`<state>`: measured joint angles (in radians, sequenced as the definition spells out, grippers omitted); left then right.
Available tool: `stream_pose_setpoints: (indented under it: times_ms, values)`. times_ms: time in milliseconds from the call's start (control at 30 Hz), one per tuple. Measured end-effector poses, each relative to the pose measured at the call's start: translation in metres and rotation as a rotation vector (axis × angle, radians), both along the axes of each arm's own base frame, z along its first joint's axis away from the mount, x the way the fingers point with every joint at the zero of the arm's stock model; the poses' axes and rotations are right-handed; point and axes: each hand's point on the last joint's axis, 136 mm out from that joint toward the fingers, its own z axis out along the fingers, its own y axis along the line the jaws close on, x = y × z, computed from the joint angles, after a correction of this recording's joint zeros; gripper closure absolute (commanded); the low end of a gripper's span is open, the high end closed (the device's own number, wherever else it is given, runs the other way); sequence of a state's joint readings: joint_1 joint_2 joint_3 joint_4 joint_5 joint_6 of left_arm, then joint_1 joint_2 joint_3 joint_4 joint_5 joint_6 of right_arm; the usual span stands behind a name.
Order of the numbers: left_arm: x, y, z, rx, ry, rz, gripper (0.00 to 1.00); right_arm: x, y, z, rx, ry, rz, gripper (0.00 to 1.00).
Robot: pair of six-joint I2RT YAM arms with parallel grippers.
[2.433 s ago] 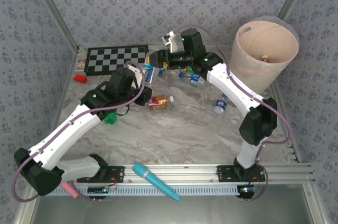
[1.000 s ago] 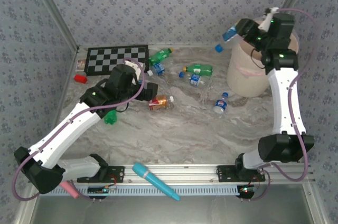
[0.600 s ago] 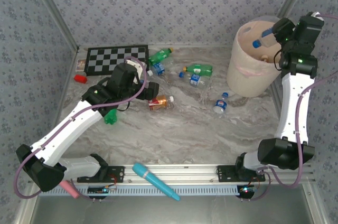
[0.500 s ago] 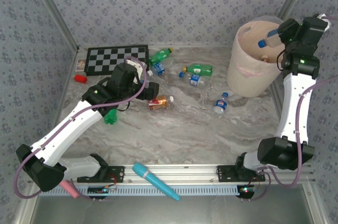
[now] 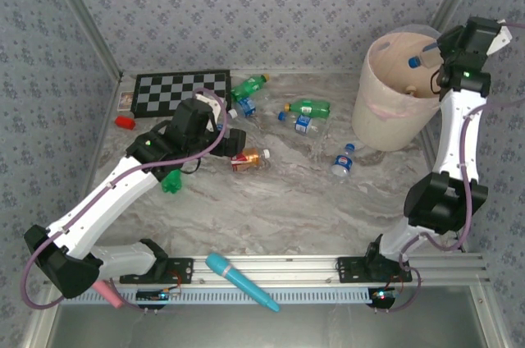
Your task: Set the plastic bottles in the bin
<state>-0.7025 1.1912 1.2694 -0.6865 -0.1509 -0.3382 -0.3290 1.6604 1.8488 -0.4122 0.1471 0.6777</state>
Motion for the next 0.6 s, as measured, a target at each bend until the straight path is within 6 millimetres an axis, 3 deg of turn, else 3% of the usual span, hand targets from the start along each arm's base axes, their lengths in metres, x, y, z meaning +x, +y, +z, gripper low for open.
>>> stream_pose_setpoints:
  times_ms: [67,100,133,367,600]
  values:
    - [0.0,0.001,-0.001,0.001,0.004,0.003,0.0,0.009,0.002,-0.004,0.018,0.009,0.016,0.32]
    - [-0.001,0.002,-0.002,0.005,0.006,0.006,0.0,0.014,0.004,-0.006,0.03,0.015,0.028,0.19]
    - [-0.001,0.002,-0.002,0.01,0.008,0.009,0.0,0.018,0.007,-0.006,0.041,0.018,0.042,0.0]
    - [0.001,0.009,-0.004,0.031,0.003,0.034,0.0,0.023,0.024,-0.006,0.052,0.051,0.099,0.0]
    - [0.009,0.021,-0.004,0.03,0.006,0.09,0.0,0.012,0.045,0.005,0.0,0.07,0.15,0.0]
